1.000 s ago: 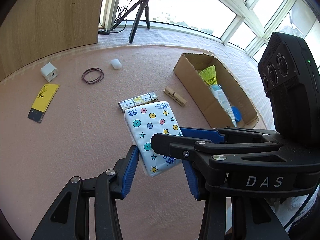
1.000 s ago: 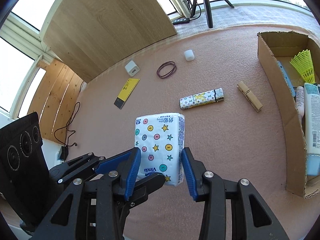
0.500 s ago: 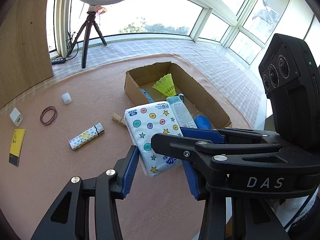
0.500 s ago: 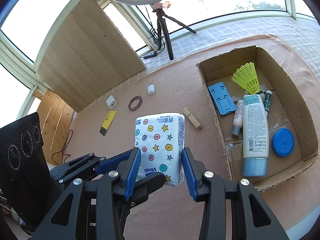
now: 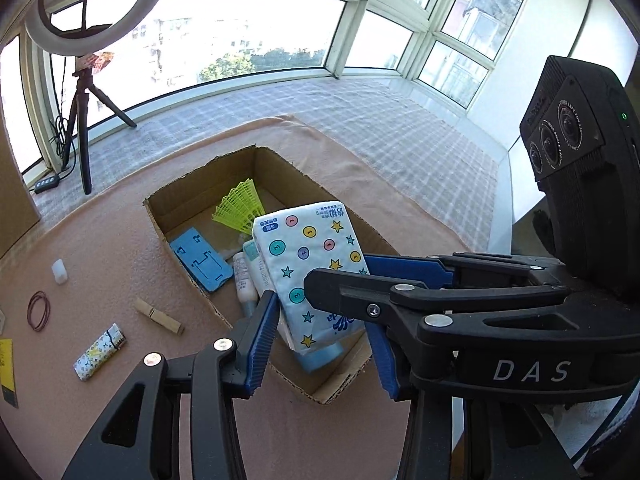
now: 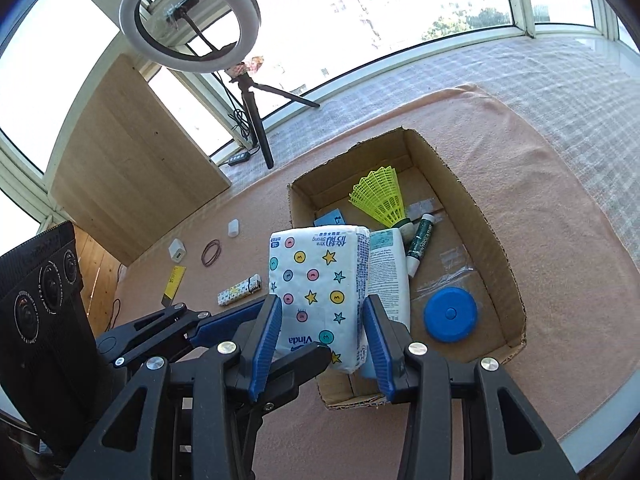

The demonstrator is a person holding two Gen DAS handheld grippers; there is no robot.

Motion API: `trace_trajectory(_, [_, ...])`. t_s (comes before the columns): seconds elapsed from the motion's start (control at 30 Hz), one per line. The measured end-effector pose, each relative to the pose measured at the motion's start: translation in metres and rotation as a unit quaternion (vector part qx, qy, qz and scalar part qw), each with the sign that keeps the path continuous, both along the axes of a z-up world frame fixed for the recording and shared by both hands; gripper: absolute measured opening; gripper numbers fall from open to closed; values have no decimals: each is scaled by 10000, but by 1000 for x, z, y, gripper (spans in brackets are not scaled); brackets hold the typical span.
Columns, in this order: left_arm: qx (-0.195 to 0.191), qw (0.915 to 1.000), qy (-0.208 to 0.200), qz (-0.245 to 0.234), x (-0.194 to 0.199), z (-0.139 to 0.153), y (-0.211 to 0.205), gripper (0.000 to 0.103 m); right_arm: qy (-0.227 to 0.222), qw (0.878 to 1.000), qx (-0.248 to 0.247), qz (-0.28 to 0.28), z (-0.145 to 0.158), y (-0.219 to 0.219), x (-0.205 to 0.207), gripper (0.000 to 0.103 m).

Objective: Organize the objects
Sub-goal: 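Carry the tissue pack into the box and open the right tool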

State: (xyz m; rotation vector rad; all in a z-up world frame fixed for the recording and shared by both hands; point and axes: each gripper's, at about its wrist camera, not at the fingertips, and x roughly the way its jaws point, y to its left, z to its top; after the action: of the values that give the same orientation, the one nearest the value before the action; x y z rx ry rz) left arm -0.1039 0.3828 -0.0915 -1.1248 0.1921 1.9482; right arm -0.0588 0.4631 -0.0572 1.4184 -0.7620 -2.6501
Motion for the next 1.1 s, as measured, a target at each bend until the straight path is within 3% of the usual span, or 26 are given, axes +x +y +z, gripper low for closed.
trace_trajectory(0.17, [-28, 9998, 151, -100, -1, 3, 21, 50, 75, 9999, 52, -41, 3, 17, -2, 39])
trace_trajectory(0.23, [-19, 9997, 243, -51, -3, 5, 26, 75, 182, 9998, 105, -58, 5, 23, -1, 43])
trace_trajectory(0.3, [17, 9994, 354, 1, -4, 8, 28, 86, 250, 9991, 304, -172, 9, 27, -1, 76])
trace_trajectory(0.33, [11, 9993, 386, 2, -5, 9, 29, 86, 289, 9984, 423, -253, 10, 29, 0, 81])
trace_trajectory(1.1, [-90, 9993, 314, 168, -8, 3, 15, 87, 224, 9983, 380, -379, 2, 36, -1, 82])
